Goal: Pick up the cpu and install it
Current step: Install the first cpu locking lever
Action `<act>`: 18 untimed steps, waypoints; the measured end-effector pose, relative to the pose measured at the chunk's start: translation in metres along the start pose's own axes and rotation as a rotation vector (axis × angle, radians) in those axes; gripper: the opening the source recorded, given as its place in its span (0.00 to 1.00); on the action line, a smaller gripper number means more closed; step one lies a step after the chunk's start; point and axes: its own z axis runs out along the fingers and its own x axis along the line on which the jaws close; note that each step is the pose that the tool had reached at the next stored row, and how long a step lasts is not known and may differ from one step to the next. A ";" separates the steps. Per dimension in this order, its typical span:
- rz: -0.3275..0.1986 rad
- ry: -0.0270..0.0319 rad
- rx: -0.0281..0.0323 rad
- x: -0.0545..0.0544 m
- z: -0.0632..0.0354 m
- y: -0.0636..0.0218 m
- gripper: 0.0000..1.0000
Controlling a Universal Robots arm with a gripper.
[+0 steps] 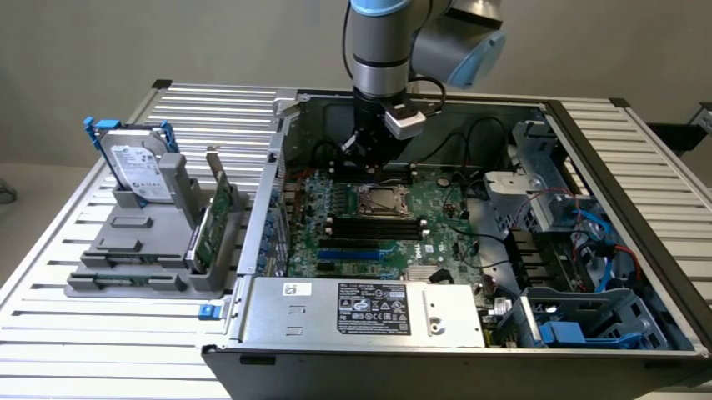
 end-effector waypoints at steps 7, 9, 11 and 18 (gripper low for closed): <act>0.026 -0.0015 -0.0010 0.003 0.0009 0.0011 0.11; 0.033 -0.0025 -0.0015 0.003 0.0010 0.0012 0.11; 0.037 -0.0036 -0.0021 0.004 0.0012 0.0012 0.11; 0.047 -0.0099 -0.0084 0.007 0.0017 -0.0006 0.11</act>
